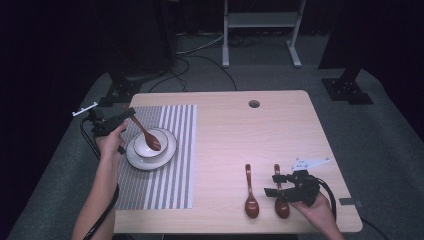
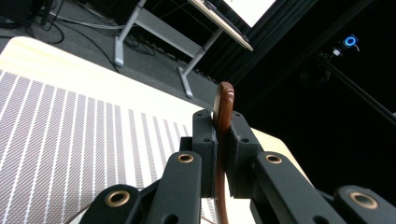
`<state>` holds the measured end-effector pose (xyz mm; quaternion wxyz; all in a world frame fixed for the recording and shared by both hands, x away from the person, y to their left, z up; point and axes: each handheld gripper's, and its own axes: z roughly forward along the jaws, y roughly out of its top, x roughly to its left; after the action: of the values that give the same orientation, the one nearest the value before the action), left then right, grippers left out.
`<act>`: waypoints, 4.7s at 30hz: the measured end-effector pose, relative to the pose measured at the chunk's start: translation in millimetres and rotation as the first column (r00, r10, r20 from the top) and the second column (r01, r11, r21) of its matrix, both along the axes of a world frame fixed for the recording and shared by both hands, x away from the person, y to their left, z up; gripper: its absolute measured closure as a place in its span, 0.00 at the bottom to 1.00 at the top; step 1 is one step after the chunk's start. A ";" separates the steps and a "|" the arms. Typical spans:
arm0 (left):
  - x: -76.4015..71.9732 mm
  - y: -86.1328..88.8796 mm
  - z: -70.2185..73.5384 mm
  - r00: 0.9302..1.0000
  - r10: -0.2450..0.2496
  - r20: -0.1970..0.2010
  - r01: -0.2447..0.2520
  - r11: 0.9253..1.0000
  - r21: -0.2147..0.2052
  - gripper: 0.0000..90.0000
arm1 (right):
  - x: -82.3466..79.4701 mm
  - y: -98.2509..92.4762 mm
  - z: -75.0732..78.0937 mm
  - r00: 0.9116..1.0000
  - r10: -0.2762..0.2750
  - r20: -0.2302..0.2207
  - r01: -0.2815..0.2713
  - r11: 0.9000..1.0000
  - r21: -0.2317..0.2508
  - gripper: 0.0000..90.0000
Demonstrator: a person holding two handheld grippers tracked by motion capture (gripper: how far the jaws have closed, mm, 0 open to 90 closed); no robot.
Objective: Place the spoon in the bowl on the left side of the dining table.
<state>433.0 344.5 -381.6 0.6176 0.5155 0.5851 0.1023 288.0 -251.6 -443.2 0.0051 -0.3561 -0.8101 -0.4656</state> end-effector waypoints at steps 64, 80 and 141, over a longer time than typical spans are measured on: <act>1.4 15.6 -45.5 0.991 0.056 -0.124 -0.052 0.998 0.035 0.57 | 5.0 -1.6 -4.3 1.000 -0.017 -0.016 0.017 1.000 0.013 0.30; -21.8 30.3 -40.0 0.992 0.054 -0.118 -0.042 0.994 0.102 0.27 | 10.8 -13.4 -4.8 0.997 -0.074 -0.031 0.075 0.997 0.036 0.28; -68.9 -43.6 -7.0 0.979 -0.205 0.008 0.196 0.944 0.267 0.10 | 4.4 -27.4 1.4 0.991 -0.133 -0.028 0.134 0.990 0.045 0.24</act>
<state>364.1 300.9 -388.6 0.5607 0.6483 0.4996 0.1253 292.4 -279.0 -441.8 -0.0079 -0.4151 -0.7733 -0.4791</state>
